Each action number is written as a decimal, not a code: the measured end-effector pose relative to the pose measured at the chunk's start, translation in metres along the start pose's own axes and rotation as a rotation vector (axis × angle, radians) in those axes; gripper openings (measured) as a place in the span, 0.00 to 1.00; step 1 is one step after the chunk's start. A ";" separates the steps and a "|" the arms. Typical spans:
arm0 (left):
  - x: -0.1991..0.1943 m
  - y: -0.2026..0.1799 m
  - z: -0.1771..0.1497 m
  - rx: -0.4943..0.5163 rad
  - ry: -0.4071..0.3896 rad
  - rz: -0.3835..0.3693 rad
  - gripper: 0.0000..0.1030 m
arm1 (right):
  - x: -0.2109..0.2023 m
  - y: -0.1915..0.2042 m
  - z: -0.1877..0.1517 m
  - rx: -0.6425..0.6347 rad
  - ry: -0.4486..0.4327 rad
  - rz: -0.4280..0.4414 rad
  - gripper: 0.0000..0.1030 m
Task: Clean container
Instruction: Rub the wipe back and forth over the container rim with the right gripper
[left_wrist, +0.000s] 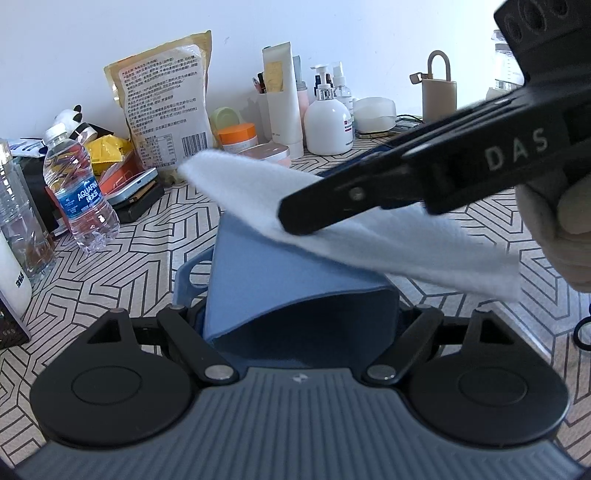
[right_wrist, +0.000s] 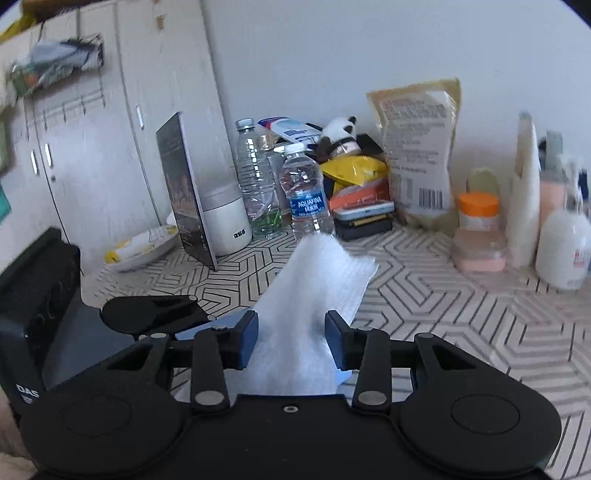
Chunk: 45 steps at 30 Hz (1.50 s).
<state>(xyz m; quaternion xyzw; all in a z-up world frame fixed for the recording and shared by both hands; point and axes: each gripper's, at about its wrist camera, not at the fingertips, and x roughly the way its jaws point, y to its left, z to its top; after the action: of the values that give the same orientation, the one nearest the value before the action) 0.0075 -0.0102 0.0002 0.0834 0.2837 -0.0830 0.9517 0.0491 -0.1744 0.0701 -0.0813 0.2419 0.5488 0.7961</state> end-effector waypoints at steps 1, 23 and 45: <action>0.000 -0.001 0.000 0.001 0.000 0.001 0.81 | 0.000 0.000 0.001 -0.002 0.000 -0.002 0.45; -0.011 -0.003 -0.003 -0.004 -0.002 -0.009 0.81 | 0.000 -0.016 0.003 0.066 0.020 0.011 0.44; -0.004 0.000 0.000 0.007 0.000 -0.004 0.81 | -0.007 -0.042 0.003 0.139 0.023 -0.039 0.42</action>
<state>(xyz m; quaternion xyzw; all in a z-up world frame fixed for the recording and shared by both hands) 0.0043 -0.0102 0.0020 0.0863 0.2837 -0.0857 0.9512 0.0860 -0.1951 0.0705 -0.0370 0.2870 0.5142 0.8074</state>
